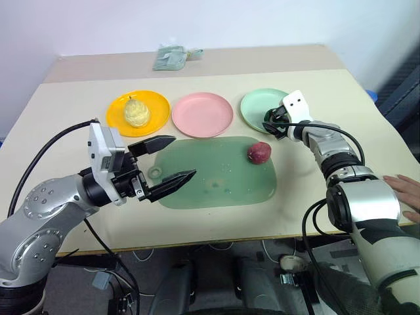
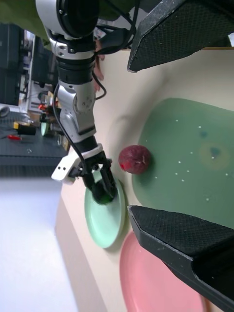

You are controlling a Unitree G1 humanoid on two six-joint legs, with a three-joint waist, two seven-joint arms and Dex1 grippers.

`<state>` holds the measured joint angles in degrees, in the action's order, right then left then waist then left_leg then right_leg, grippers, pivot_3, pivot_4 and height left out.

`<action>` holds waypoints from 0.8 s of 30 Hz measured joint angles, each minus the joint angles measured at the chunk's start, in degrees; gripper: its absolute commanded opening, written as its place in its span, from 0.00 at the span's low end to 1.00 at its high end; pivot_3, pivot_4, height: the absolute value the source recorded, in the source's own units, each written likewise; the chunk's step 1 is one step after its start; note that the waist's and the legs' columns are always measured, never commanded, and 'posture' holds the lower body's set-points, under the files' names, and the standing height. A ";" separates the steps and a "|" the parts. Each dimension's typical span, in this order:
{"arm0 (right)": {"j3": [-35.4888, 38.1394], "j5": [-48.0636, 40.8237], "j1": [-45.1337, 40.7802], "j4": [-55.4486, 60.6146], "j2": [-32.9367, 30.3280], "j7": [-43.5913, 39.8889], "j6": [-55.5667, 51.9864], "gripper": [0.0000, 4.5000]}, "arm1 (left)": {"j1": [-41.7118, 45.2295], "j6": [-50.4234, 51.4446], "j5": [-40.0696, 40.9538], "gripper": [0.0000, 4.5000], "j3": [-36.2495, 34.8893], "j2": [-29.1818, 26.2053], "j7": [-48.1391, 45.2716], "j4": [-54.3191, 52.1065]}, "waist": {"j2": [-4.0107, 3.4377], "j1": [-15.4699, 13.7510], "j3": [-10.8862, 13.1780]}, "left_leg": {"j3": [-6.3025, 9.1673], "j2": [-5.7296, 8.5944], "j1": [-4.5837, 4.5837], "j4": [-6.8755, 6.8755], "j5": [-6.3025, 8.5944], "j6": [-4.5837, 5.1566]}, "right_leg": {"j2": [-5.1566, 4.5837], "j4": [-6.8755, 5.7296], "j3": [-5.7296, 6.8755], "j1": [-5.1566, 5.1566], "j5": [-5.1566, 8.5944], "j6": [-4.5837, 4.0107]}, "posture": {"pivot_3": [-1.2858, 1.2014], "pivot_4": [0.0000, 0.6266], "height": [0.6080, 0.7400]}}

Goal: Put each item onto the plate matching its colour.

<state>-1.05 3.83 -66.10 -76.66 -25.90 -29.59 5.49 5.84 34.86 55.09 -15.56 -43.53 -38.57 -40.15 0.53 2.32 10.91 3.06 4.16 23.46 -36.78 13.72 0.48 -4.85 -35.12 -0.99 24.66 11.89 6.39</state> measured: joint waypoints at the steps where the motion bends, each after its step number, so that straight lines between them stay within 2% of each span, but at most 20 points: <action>1: 0.48 -0.12 -0.34 0.01 -0.04 -0.31 0.11 0.99 | -0.77 -0.01 0.21 1.00 -0.15 -0.32 -0.28 -0.41 | -0.01 0.05 0.00 | 0.00 0.00 0.00 0.00 0.00 0.00 | 0.01 0.00 0.00 0.00 0.00 0.00 | 0.52 0.24 1.00; 7: 4.03 -3.19 -1.03 3.22 -2.73 -10.09 0.18 0.99 | -8.38 -1.20 -1.01 1.00 -1.65 -1.60 -5.00 -0.83 | -0.06 -0.04 0.03 | 0.01 -0.01 0.00 0.00 0.01 0.02 | 0.04 0.03 -0.02 -0.02 0.02 -0.03 | 0.52 0.24 1.00; 10: 5.83 -6.18 0.47 10.03 -4.80 -17.18 -2.77 0.99 | -10.91 -2.91 -2.98 1.00 -1.59 -1.54 -7.60 -0.30 | -0.05 -0.10 0.02 | 0.04 -0.03 -0.01 -0.01 0.02 0.03 | 0.05 0.01 0.00 -0.04 0.04 -0.06 | 0.52 0.24 1.00; 13: 6.39 -10.29 8.47 24.13 -5.74 -23.70 -9.84 0.99 | -12.88 -4.62 -5.01 1.00 -1.47 -1.55 -10.38 0.69 | -0.04 -0.29 0.00 | 0.06 -0.05 -0.07 -0.02 0.04 0.06 | 0.04 0.03 0.01 -0.12 0.08 -0.13 | 0.52 0.24 1.00; 17: 6.24 -13.94 18.84 39.25 -5.97 -26.82 -21.14 0.99 | -13.32 -5.31 -5.93 1.00 -1.46 -2.32 -13.30 1.39 | -0.09 -0.61 0.02 | 0.05 -0.04 -0.06 -0.05 0.04 0.06 | -0.04 0.00 0.00 -0.09 0.09 -0.15 | 0.52 0.24 1.00; 24: 4.32 -16.79 25.76 54.06 -6.67 -28.40 -34.29 0.99 | -11.79 -5.31 -6.00 1.00 -1.51 -2.73 -14.78 1.94 | -0.11 -1.45 0.00 | 0.02 -0.04 -0.06 -0.09 0.05 0.06 | -0.17 0.00 0.01 -0.08 0.10 -0.16 | 0.52 0.24 1.00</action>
<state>3.27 -12.97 -40.34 -22.61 -32.57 -57.98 -28.81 -5.95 29.55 49.09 -17.06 -46.26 -53.35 -38.21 0.42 0.87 10.91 3.08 4.12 23.40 -36.87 13.77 0.54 -5.02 -35.12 -0.98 24.58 11.99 6.23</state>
